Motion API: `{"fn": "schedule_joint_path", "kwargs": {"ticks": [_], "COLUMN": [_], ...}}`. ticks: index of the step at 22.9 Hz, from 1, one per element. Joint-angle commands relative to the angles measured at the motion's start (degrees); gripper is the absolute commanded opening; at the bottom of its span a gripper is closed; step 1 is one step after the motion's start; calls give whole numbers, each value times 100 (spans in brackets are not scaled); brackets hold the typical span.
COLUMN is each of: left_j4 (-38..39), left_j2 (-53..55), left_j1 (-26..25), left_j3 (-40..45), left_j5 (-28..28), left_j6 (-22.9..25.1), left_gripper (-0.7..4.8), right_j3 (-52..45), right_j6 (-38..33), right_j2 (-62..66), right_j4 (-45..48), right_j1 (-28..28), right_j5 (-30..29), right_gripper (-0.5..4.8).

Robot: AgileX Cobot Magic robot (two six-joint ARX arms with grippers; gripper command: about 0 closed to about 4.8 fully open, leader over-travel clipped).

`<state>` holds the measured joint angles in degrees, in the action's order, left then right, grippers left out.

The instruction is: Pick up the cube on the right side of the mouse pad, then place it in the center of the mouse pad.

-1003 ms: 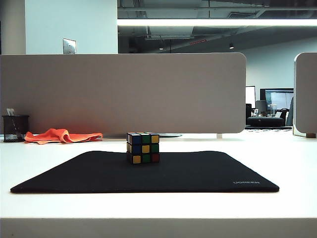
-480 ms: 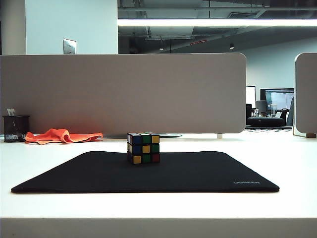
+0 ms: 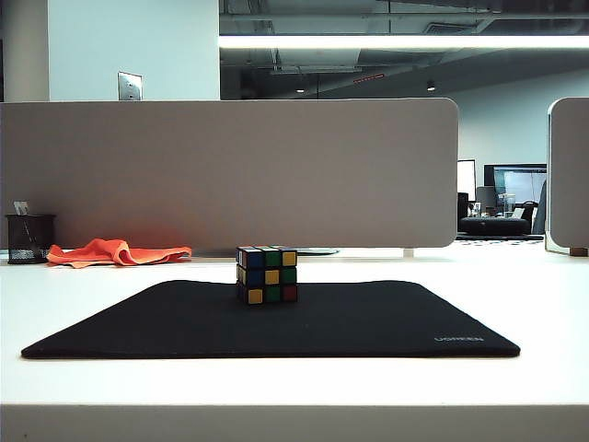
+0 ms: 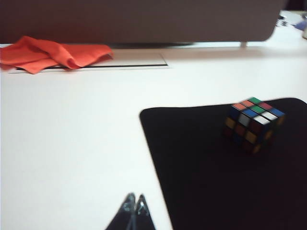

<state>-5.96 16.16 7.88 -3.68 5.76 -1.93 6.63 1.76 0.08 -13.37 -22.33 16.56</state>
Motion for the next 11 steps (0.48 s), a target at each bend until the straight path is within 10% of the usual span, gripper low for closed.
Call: {"fn": "schedule_joint_path", "kwargs": {"ticks": [1,11], "left_j4": [-358,-376], "left_j2": [-4,-2], "left_j1": [4,0], "left_j3": [205,332], "left_j5": [-81,-212], "left_j6": [-63,-2], "left_gripper": [-5,-5], "right_j3": [-94,-560], "right_j6": [-24,-20], "right_j2": [-4,0], "right_j4": [162,271], "right_j1": [0,0], "right_j5": [44,24], "right_gripper": [23,23]}}
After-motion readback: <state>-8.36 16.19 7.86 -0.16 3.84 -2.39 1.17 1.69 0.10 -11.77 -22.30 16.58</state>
